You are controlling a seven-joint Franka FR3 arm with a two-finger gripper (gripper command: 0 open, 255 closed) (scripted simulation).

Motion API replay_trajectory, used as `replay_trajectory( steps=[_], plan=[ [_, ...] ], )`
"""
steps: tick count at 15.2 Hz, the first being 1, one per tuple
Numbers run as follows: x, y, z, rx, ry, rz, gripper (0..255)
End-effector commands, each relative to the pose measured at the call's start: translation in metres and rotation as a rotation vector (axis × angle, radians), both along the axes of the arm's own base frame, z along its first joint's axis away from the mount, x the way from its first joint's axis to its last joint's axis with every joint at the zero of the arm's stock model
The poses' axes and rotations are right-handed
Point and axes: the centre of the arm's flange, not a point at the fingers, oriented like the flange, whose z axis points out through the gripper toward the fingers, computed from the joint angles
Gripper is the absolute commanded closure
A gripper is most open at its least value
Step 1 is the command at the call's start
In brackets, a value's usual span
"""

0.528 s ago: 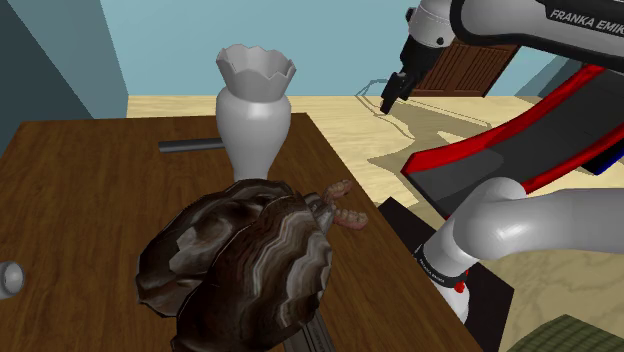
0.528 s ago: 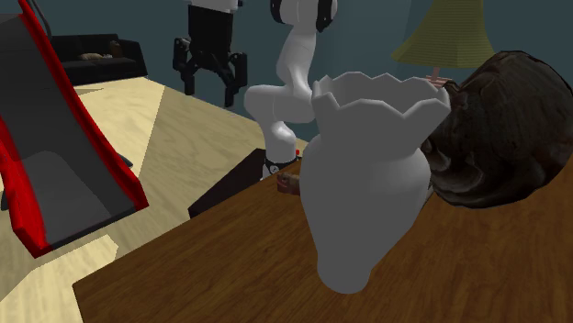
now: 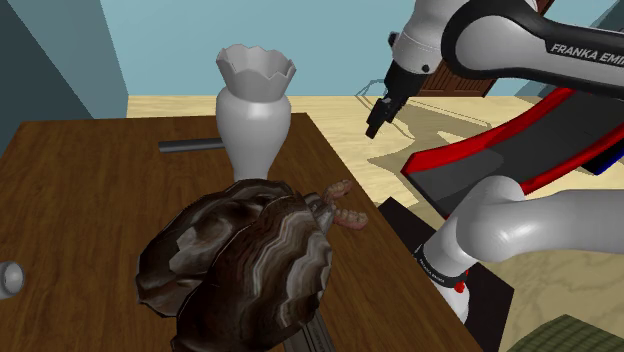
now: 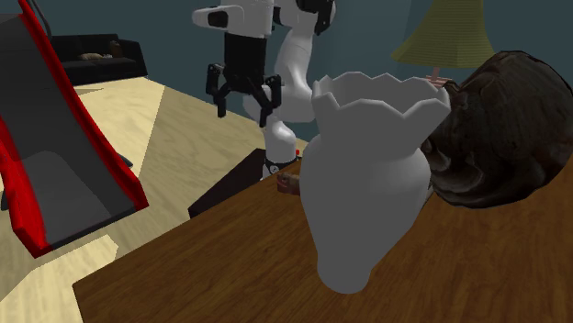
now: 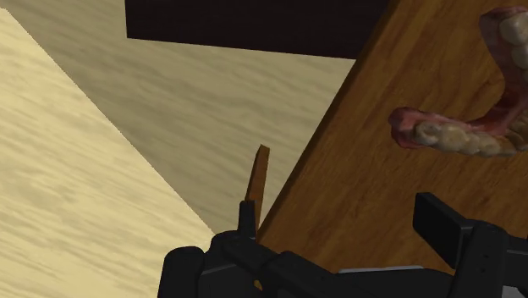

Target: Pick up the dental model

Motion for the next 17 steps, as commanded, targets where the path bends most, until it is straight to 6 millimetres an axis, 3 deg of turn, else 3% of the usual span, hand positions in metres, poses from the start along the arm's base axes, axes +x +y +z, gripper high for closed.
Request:
replay_trajectory(
  steps=[1, 15, 17],
  plan=[
    [-0.006, 0.017, -0.017, 0.015, 0.005, 0.022, 0],
    [-0.060, 0.151, -0.105, 0.116, 0.039, 0.180, 0],
    [-0.062, 0.156, -0.113, 0.119, 0.040, 0.186, 0]
  ],
)
